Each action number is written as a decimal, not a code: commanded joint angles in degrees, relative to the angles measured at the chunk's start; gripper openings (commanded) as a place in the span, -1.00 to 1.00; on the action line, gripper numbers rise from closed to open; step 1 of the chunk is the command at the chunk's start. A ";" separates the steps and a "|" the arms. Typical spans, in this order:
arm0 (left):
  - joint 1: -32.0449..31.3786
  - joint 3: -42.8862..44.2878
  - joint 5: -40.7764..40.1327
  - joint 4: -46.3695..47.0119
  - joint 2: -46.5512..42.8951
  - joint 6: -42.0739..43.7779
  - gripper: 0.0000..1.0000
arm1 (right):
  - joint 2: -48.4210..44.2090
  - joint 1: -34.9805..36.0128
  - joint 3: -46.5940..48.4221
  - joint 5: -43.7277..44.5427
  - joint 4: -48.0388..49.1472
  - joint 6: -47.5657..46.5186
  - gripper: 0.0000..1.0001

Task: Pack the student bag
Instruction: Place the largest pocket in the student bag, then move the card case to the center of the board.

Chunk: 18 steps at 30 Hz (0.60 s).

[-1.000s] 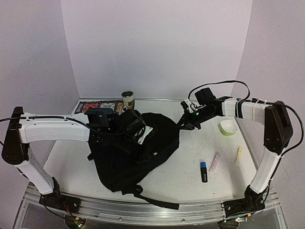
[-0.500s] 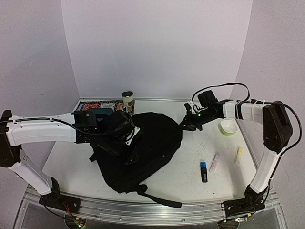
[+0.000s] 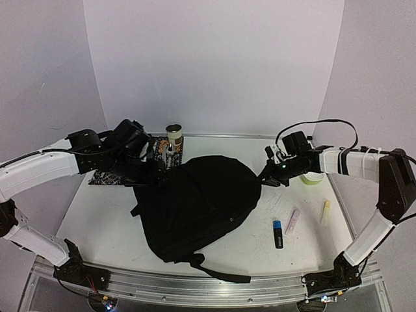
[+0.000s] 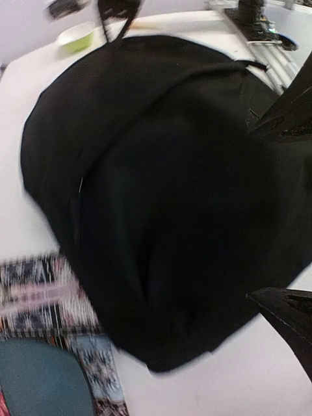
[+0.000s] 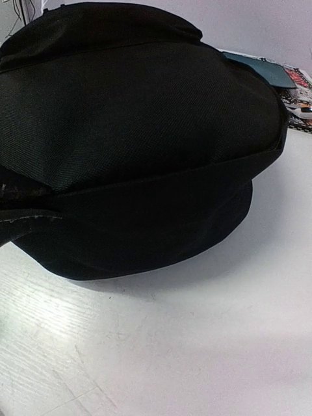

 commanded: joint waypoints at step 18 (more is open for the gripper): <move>16.42 -2.12 14.67 15.53 12.51 0.95 0.49 | -5.06 4.44 8.28 13.95 -11.00 -6.11 -0.34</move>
